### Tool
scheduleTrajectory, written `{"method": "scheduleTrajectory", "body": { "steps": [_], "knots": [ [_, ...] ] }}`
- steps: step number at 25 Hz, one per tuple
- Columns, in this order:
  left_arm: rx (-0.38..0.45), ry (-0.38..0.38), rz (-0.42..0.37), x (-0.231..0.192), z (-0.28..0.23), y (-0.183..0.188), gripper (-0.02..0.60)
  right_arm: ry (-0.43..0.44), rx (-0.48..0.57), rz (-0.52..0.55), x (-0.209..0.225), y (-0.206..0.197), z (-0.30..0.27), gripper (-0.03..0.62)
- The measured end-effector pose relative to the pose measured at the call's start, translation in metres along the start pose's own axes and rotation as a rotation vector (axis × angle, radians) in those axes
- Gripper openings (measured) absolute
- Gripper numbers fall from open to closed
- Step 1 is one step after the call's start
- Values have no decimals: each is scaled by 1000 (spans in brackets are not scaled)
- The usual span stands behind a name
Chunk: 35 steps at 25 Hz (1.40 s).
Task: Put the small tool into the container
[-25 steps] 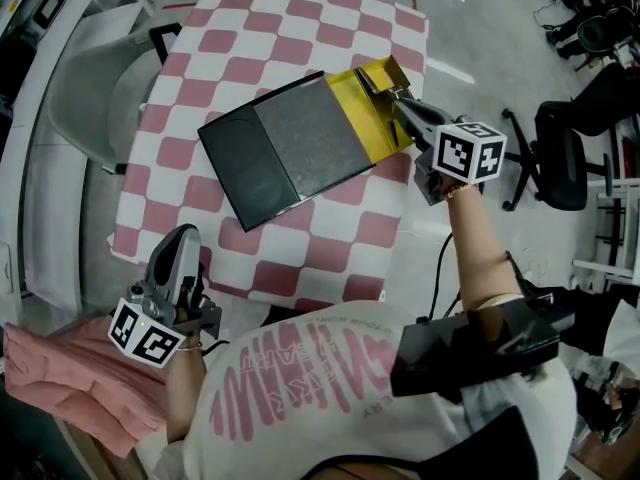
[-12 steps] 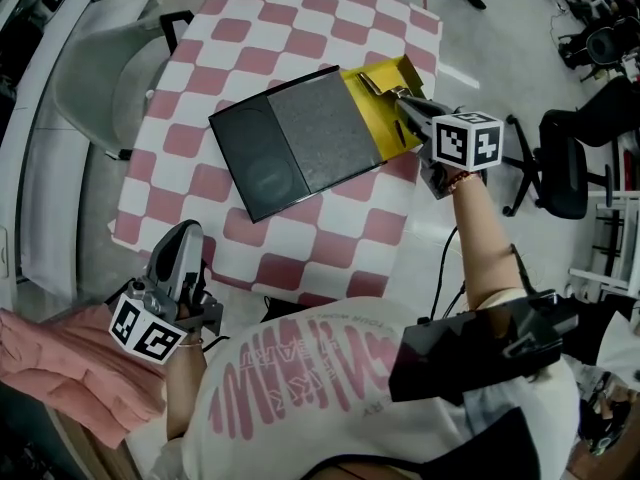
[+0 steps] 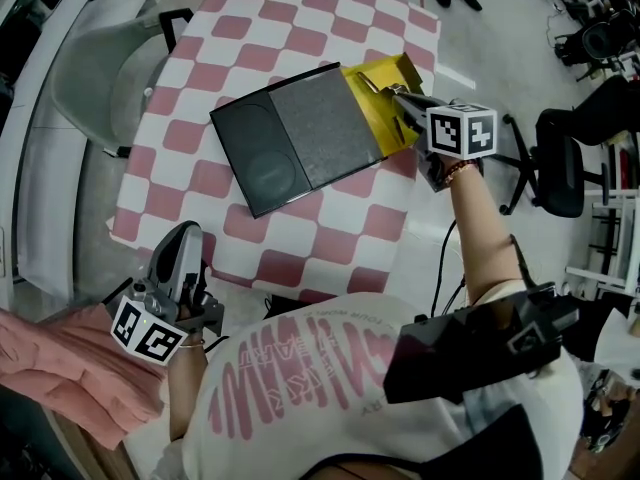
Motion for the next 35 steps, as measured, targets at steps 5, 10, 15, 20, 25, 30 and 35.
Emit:
{"method": "scheduleTrajectory", "body": {
  "steps": [5, 10, 15, 20, 25, 30, 35],
  "knots": [
    [5, 11, -4, -3, 6, 2, 8, -5, 1, -22, 2, 1, -2, 12],
    [3, 16, -8, -4, 8, 3, 8, -8, 2, -52, 6, 1, -6, 12],
    [0, 21, -4, -6, 11, 3, 8, -17, 2, -71, 10, 1, -7, 12],
    [3, 28, -4, -8, 13, 4, 8, -45, -4, -78, 16, 2, -8, 13],
    [4, 39, -3, -11, 16, 4, 8, -67, -12, -80, 22, 1, -10, 23],
    [5, 40, -3, -11, 17, 4, 8, -80, -16, -83, 26, 0, -10, 28],
    [5, 41, -3, -11, 17, 4, 8, -89, -17, -86, 29, -1, -11, 35]
  ]
}}
Point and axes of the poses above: the fingertips, and each gripper's own axes: z backward along the fingers, x to its right, y out of its top, the point moved 5 cm from there along z, backward along the fingers, and after that the axes turned 1 degree about z, right-handed, at the moved point
